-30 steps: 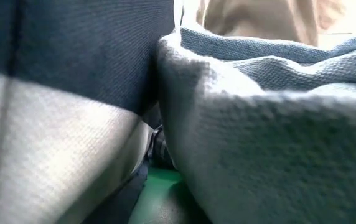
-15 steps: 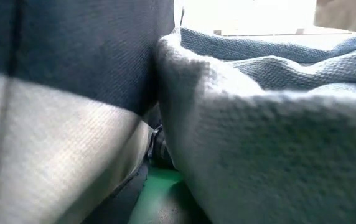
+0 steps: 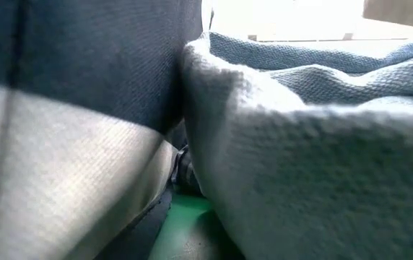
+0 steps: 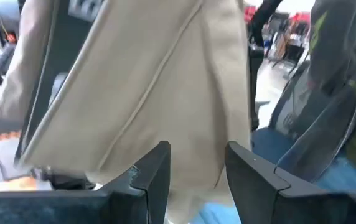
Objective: Sort clothes
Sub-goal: Put the light brown shorts into the blue laundry organizer
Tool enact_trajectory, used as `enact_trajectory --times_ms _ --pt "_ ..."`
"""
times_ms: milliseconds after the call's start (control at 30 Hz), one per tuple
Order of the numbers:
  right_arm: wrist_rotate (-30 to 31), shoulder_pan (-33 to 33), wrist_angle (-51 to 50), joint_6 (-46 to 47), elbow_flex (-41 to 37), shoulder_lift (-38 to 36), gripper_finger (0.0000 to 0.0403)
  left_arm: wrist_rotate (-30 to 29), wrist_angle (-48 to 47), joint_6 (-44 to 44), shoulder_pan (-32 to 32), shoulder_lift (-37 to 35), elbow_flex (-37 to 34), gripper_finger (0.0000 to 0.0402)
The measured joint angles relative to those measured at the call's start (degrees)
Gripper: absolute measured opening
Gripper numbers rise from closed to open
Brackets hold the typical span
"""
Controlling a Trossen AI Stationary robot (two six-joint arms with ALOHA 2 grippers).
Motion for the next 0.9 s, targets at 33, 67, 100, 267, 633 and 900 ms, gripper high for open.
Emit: enact_trajectory --times_ms 33,67,100,267,633,900 --pt "-0.2 0.0 0.1 0.0 0.0 -0.3 0.0008 0.7 1.8 -1.4 0.3 0.0 -1.2 0.0133" --pt "-0.8 0.0 0.0 0.0 0.0 -0.5 0.0008 1.7 3.6 -2.8 0.6 0.0 -2.3 0.0133" --pt "-1.5 0.0 0.0 0.0 0.0 -0.7 0.0008 3.1 5.9 -4.8 0.8 0.0 -3.5 0.0133" --pt "-3.0 0.0 0.0 -0.1 0.0 -1.3 0.0008 10.5 25.5 -21.4 0.7 0.4 -11.3 0.0133" --pt "-5.8 0.0 -0.6 1.0 0.0 -0.6 0.0008 -0.4 62.5 -48.7 1.3 6.7 -24.7 0.0165" --pt "-5.7 0.0 -0.5 2.6 -0.1 0.2 0.0008 -3.8 65.8 -46.3 1.3 7.8 -24.6 0.0231"
